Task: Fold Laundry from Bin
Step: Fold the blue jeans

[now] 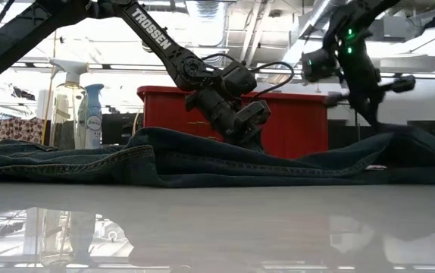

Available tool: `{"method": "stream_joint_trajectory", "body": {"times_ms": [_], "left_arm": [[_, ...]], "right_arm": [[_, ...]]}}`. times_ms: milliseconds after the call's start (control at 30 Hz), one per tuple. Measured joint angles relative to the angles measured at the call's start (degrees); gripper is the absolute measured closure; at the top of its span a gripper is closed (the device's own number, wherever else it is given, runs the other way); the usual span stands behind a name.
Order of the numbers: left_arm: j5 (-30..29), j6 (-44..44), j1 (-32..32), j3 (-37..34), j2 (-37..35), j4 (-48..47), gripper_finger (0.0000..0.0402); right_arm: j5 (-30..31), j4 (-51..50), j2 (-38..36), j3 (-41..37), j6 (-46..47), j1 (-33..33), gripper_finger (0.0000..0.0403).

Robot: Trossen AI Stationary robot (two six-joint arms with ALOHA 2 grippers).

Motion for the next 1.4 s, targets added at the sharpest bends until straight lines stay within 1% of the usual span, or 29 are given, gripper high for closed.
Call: {"method": "stream_joint_trajectory", "body": {"times_ms": [133, 300, 467, 600, 667, 767, 833, 900, 967, 1033, 1133, 1200, 1267, 1400], "left_arm": [[-0.17, -0.03, 0.00, 0.00, 0.00, -0.35, 0.0401], [-0.34, 0.13, 0.00, 0.00, 0.02, -0.29, 0.0401], [-1.90, 0.66, 0.16, 0.09, 0.02, -0.28, 0.0401], [-1.38, -0.26, 1.05, 2.13, 0.11, -1.49, 0.0402], [-0.01, -0.63, 1.45, 3.28, 0.11, -2.50, 0.0401], [0.66, -0.13, 1.79, 5.41, 0.11, -6.32, 0.0401], [0.89, 0.78, 1.94, 7.25, 0.03, -10.58, 0.0401], [1.56, 2.84, 2.36, 9.63, -0.69, -17.65, 0.0402], [1.99, 6.09, 2.78, 13.38, -1.59, -27.39, 0.0402], [1.62, 10.20, 2.99, 17.15, -2.76, -38.72, 0.0401], [-0.84, 15.33, 2.97, 21.91, -4.57, -52.07, 0.0401], [-3.03, 17.89, 3.02, 24.73, -5.71, -61.18, 0.0401], [-4.65, 18.85, 3.06, 26.27, -7.76, -69.65, 0.0402], [-5.37, 16.14, 2.75, 26.23, -14.38, -78.49, 0.0402]], "right_arm": [[3.63, -0.20, -1.58, 4.51, -1.52, 2.98, 0.0389], [8.47, -0.51, -0.69, 13.06, -4.80, 6.70, 0.0389], [11.07, -0.85, 2.86, 19.66, -6.00, 9.86, 0.0389], [11.48, -0.25, 6.76, 22.52, -6.44, 12.80, 0.0389], [11.51, 1.18, 9.00, 23.56, -6.49, 14.50, 0.0389], [11.55, 2.85, 12.20, 25.67, -7.56, 16.79, 0.0389], [12.18, 2.52, 14.26, 27.66, -9.55, 17.97, 0.0389], [12.40, 2.37, 15.86, 29.89, -11.81, 18.60, 0.0389], [12.69, 2.25, 16.93, 31.79, -13.46, 18.95, 0.0389], [13.38, 0.85, 17.04, 33.24, -13.09, 19.13, 0.0389], [15.14, 0.88, 16.22, 34.98, -16.34, 19.19, 0.0389], [15.26, 1.26, 16.00, 36.04, -19.10, 19.19, 0.0389], [15.28, 2.05, 15.99, 36.59, -22.51, 19.45, 0.0389], [15.17, 4.98, 15.99, 36.67, -26.98, 20.31, 0.0388]]}}
